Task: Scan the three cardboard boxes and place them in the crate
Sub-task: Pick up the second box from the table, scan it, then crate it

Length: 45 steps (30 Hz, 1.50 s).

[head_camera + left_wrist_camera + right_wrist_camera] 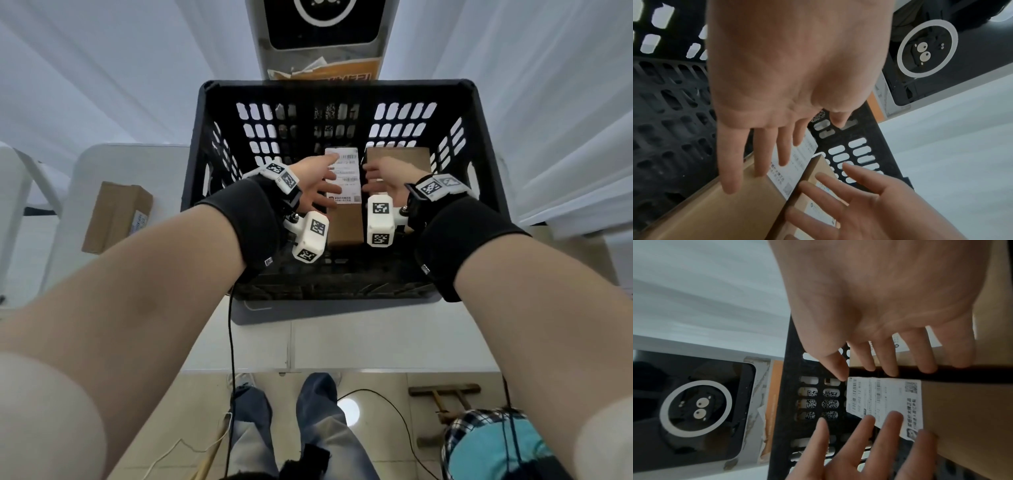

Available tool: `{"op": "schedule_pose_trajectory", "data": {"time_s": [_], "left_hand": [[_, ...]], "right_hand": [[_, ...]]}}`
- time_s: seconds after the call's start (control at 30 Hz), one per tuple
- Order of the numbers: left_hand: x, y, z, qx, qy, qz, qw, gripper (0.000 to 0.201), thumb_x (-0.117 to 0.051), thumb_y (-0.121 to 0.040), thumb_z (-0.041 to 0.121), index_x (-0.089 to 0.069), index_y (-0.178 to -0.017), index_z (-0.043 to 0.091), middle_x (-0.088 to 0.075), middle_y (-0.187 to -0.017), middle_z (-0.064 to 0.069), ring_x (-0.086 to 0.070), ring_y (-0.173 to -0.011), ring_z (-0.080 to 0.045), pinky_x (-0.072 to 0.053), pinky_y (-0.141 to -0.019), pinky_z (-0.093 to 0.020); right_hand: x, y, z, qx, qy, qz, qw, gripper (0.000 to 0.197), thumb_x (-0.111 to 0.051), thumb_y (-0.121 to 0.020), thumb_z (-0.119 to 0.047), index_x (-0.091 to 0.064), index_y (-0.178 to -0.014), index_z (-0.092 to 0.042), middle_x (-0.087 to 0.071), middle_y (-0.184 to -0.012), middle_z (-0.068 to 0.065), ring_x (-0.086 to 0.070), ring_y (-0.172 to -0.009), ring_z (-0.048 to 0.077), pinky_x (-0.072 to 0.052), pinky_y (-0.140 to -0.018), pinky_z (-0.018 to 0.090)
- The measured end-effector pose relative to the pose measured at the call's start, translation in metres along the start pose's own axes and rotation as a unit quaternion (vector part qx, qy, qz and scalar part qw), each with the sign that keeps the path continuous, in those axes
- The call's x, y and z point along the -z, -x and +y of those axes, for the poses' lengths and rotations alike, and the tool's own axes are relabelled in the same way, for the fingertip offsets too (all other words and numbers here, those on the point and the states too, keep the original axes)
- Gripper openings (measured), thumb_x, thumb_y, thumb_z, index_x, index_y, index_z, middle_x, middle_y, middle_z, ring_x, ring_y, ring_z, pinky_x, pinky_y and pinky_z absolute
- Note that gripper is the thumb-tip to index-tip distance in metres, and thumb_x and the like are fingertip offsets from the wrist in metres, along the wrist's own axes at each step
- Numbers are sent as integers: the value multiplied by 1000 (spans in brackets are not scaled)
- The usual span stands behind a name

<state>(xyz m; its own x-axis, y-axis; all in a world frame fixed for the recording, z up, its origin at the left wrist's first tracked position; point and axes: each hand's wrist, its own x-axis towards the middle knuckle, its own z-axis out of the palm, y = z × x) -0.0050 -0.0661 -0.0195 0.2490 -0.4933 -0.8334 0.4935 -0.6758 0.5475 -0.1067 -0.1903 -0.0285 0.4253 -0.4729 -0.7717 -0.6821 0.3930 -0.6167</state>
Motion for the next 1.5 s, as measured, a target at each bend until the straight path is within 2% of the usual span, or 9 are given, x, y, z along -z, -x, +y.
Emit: {"op": "schedule_pose_trajectory", "data": {"time_s": [0.17,0.33,0.43,0.57,0.63,0.93,1.17,1.33,1.5], "left_hand": [[-8,-1,0,7,-23,-4,1000,65,-35,-103,55,-42,-149,10,-45,-151,-17,-48,-133,-38,-33,-112,-61],[-2,9,5,-6,-18,-12,1000,60,-35,-103,53,-50,-144,12,-54,-144,-14,-50,-131,-37,-38,-110,-60],[4,22,9,-30,-9,-12,999,57,-36,-104,51,-52,-143,12,-60,-137,-12,-52,-128,-36,-45,-104,-55],[18,47,13,-69,11,-3,998,48,-41,-104,45,-57,-136,14,-65,-129,-9,-58,-121,-32,-52,-92,-48],[32,61,14,-87,15,-13,996,44,-42,-103,44,-61,-132,15,-67,-126,-8,-63,-116,-31,-51,-95,-48],[135,138,4,-159,68,-10,985,45,-47,-100,44,-62,-134,18,-68,-130,-3,-65,-118,-26,-55,-92,-44],[252,185,-46,-161,119,52,978,47,-47,-98,51,-64,-128,19,-73,-122,-1,-66,-115,-28,-53,-97,-49],[315,207,-84,-138,112,129,976,56,-39,-98,59,-59,-135,22,-63,-134,-2,-50,-129,-31,-51,-91,-49],[378,209,-123,-121,119,196,966,69,-39,-97,63,-33,-154,25,-37,-159,-4,-24,-149,-32,-32,-112,-61]], "right_hand": [[6,-3,-4,2,-1,-11,1000,41,-53,-95,-26,-54,-133,-9,-58,-125,6,-59,-103,21,-52,-95,46],[7,10,-11,-10,3,-27,1000,38,-51,-97,-28,-55,-130,-10,-61,-125,12,-62,-103,27,-55,-83,42],[2,22,-18,-5,0,-60,998,34,-44,-101,-28,-54,-129,-12,-64,-127,12,-62,-115,32,-51,-97,49],[-20,41,-30,-6,-30,-92,995,37,-44,-100,-26,-51,-133,-11,-66,-127,12,-67,-103,36,-59,-69,40],[-35,52,-40,9,-20,-95,995,39,-44,-99,-27,-52,-135,-12,-68,-124,12,-68,-103,37,-58,-73,41],[-135,109,-80,96,-60,-116,987,33,-49,-95,-22,-67,-122,-15,-75,-110,6,-78,-77,25,-63,-72,41],[-255,144,-89,112,-48,-149,981,22,-47,-97,-21,-63,-111,-13,-71,-112,7,-72,-91,33,-55,-94,49],[-321,151,-79,100,3,-158,982,29,-54,-94,-23,-63,-119,-13,-70,-118,7,-71,-99,34,-53,-96,51],[-380,139,-59,72,33,-148,986,30,-51,-93,-27,-64,-118,-17,-66,-122,5,-68,-99,34,-50,-99,53]]}}
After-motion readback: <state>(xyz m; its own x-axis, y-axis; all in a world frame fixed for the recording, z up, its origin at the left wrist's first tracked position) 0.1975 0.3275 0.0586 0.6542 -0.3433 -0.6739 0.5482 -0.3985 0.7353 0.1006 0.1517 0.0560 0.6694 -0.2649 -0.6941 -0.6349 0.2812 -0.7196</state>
